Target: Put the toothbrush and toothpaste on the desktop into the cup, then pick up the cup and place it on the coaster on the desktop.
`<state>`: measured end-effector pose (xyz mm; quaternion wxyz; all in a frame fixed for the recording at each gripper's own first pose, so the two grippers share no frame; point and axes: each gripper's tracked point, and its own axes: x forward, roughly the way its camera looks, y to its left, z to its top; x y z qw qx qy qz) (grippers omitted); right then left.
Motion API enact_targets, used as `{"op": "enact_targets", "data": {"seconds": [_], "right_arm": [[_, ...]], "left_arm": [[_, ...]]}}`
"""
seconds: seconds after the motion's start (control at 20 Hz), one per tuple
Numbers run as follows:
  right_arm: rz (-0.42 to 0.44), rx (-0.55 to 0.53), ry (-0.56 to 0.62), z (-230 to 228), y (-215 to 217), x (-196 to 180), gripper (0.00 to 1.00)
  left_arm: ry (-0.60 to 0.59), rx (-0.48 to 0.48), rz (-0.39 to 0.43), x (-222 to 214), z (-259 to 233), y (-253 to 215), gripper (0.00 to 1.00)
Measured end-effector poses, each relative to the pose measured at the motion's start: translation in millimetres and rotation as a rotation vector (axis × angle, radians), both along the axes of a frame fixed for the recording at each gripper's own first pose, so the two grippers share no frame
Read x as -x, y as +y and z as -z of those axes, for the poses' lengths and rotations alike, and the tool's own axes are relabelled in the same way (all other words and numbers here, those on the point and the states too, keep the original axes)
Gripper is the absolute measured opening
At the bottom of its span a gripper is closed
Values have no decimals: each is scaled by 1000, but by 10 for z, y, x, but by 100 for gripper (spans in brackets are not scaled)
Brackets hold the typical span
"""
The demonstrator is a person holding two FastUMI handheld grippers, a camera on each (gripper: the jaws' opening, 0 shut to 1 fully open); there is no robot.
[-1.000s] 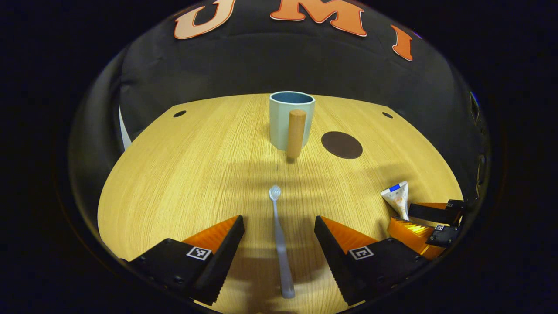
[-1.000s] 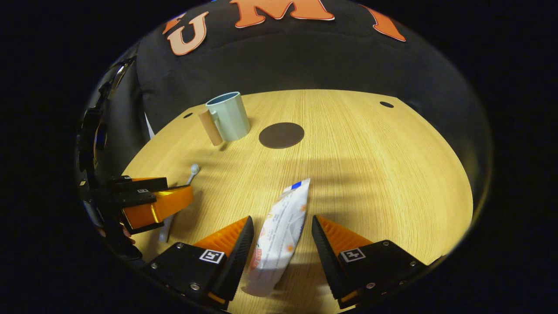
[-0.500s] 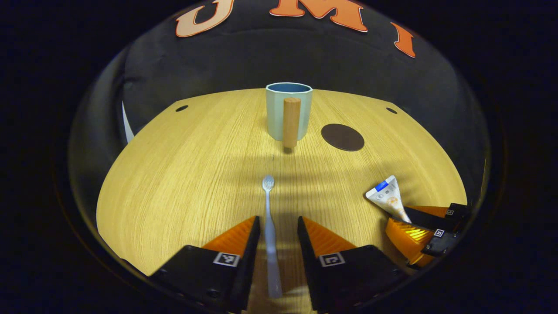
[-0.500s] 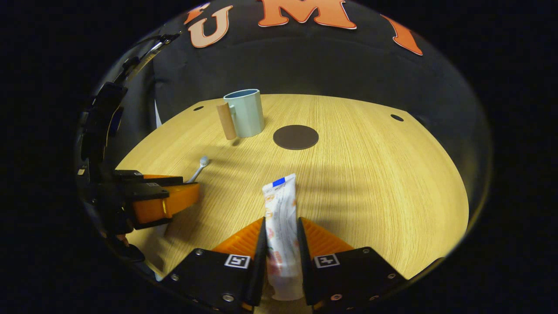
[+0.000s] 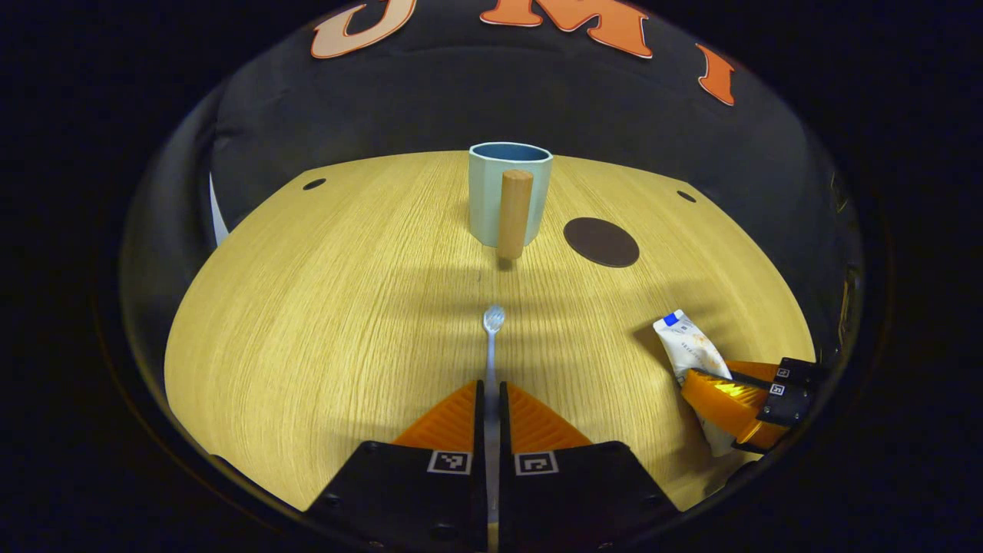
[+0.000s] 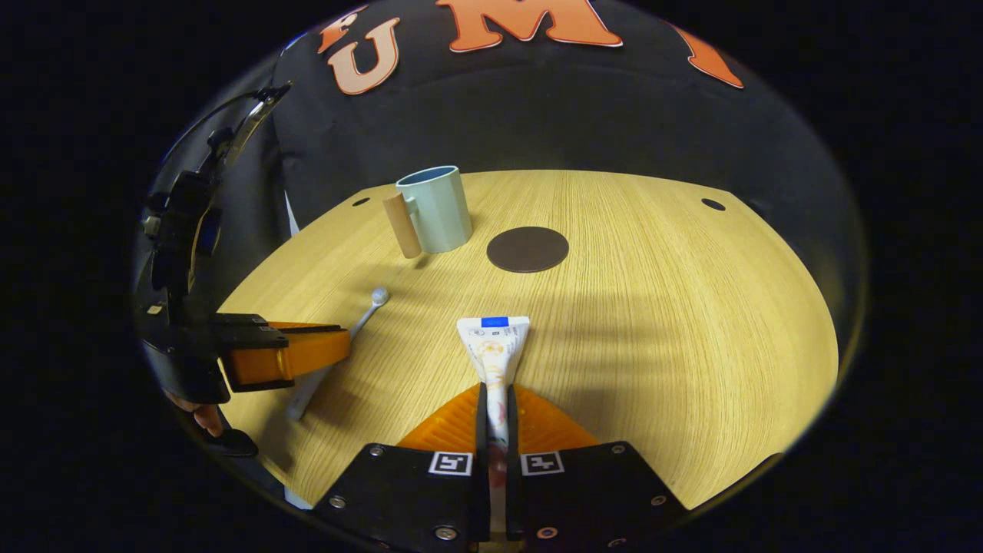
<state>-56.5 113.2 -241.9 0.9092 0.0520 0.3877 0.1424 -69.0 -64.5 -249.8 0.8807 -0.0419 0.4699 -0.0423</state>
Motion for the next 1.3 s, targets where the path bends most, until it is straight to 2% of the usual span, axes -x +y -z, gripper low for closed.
{"op": "enact_targets", "data": {"seconds": [0.1,0.2,0.45,0.7,0.95,1.3], "right_arm": [[5,20,-29,-16,-48,-63,8],[7,9,-40,-49,-53,-91,9],[14,-5,-104,-238,-107,-205,9],[20,-24,-179,-472,-149,-313,8],[31,-34,-265,-817,-189,-468,8],[48,-56,-392,-1392,-295,-690,8]], "left_arm": [[-33,32,15,-8,-3,32,6],[-57,19,26,0,22,58,6],[-106,56,11,37,124,118,6],[-266,28,-6,-56,-3,316,6],[-394,25,-53,-285,-383,613,6],[-586,27,-72,-773,-1068,623,5]]}}
